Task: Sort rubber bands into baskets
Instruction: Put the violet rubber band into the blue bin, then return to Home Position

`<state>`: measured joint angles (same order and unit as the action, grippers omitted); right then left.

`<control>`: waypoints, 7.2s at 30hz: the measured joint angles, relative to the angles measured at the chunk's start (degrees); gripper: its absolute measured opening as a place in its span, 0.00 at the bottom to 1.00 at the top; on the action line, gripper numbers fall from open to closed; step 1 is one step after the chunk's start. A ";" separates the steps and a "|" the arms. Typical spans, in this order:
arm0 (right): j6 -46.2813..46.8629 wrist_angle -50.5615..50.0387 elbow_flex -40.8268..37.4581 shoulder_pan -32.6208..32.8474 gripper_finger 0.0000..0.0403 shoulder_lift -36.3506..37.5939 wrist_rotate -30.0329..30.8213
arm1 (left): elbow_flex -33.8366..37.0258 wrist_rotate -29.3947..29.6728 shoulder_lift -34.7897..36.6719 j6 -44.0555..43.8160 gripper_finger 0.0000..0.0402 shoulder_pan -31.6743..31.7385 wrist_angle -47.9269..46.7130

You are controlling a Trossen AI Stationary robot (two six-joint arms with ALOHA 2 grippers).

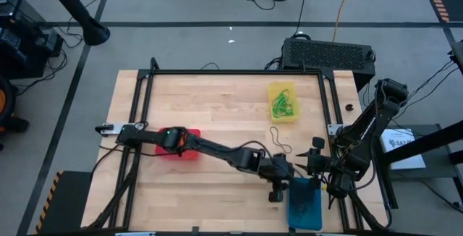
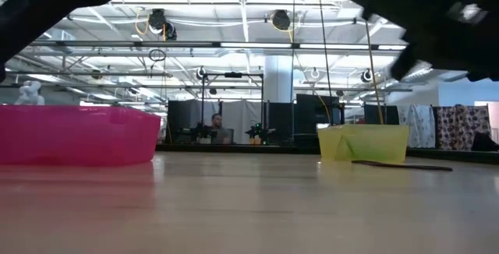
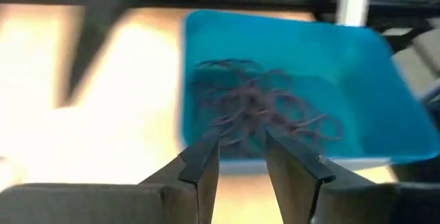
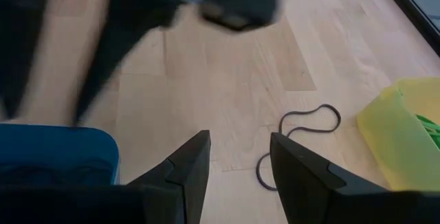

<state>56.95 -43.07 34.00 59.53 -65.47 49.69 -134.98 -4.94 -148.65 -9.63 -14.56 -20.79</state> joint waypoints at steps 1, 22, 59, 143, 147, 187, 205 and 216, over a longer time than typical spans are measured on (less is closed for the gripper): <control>-0.02 0.05 0.00 0.00 0.36 0.00 0.04 | 0.00 0.80 0.67 0.37 0.30 0.41 -1.89; -4.39 -0.49 0.00 0.00 0.36 -0.02 0.32 | 0.04 0.51 -1.84 16.10 0.30 14.71 -11.77; -0.93 -2.99 -0.04 -0.02 0.36 0.00 0.99 | 0.27 -6.19 -4.69 20.50 0.01 14.40 -10.18; 13.11 -15.02 2.13 -9.56 0.36 2.42 -0.17 | 0.33 26.88 24.09 10.55 0.41 1.67 -59.59; 6.62 -12.95 4.22 -13.76 0.36 5.31 0.34 | 0.31 32.60 29.00 6.91 0.41 3.09 -65.82; -46.90 17.26 -1.91 -20.94 0.36 58.82 0.77 | 110.44 47.81 106.84 -0.93 0.41 7.20 14.70; -45.09 34.14 -25.40 -20.92 0.36 59.49 -3.34 | 129.86 42.48 113.17 -7.91 0.41 8.49 36.03; -42.34 34.75 -29.58 -20.68 0.36 59.45 -3.27 | 134.57 41.14 112.93 -11.06 0.41 8.43 40.93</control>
<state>14.61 -8.32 4.42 38.85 -6.02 46.42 -0.40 36.20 -35.72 -20.69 -6.13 20.14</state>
